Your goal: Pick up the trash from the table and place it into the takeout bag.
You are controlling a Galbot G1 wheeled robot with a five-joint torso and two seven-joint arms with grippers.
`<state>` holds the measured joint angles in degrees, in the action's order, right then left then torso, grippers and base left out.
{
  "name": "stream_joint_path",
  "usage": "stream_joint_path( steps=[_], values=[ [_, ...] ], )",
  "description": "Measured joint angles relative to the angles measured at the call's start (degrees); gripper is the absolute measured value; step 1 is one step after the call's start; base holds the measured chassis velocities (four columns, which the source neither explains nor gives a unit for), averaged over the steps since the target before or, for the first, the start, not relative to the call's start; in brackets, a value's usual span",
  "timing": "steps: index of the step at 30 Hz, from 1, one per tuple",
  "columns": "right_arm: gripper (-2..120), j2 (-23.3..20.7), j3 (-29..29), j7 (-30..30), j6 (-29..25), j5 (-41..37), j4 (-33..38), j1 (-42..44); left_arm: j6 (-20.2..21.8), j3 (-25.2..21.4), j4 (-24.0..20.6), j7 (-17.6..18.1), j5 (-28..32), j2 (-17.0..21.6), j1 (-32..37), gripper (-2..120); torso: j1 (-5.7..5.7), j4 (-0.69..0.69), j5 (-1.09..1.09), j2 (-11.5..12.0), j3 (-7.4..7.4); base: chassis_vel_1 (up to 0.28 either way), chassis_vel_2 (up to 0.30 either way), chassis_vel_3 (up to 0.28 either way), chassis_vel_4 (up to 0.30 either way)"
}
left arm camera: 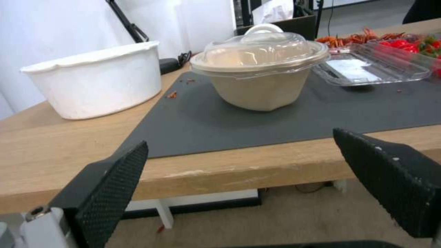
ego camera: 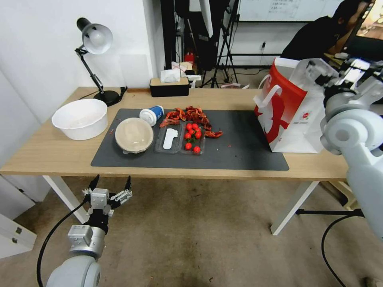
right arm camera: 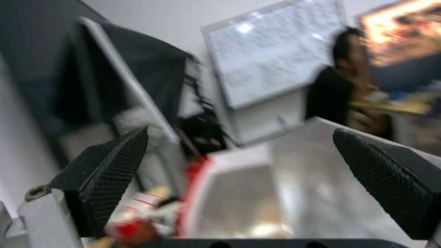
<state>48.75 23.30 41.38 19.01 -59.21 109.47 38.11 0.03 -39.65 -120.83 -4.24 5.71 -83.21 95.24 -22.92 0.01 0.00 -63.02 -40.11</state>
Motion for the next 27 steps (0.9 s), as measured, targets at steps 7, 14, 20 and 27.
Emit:
stream_joint_path(
  steps=[7,14,20,27],
  values=[
    [100,-1.2,2.3,-11.0,-9.1,-2.4,5.8,3.8,0.0,0.1,0.0,0.0,0.0,0.0,0.0,100,0.0,0.0,0.0,0.0,0.0,0.0,0.0,0.0,0.0],
    [100,-0.8,2.7,-25.7,-20.0,4.6,15.1,16.2,-0.2,0.3,0.0,0.0,0.0,0.1,0.2,100,0.0,-0.02,0.01,0.0,0.01,0.0,0.0,0.0,0.0],
    [100,7.7,1.0,-31.3,-27.4,29.3,21.2,39.7,-0.9,0.5,0.0,0.0,0.0,0.5,0.6,100,0.0,-0.01,-0.02,0.0,0.01,0.0,0.0,0.0,0.0],
    [100,13.9,0.1,-28.3,-31.4,41.1,21.2,51.5,-1.0,0.7,0.0,0.0,0.1,0.6,0.6,100,0.01,-0.02,-0.01,0.0,0.01,0.0,0.0,0.0,0.0]
  ],
)
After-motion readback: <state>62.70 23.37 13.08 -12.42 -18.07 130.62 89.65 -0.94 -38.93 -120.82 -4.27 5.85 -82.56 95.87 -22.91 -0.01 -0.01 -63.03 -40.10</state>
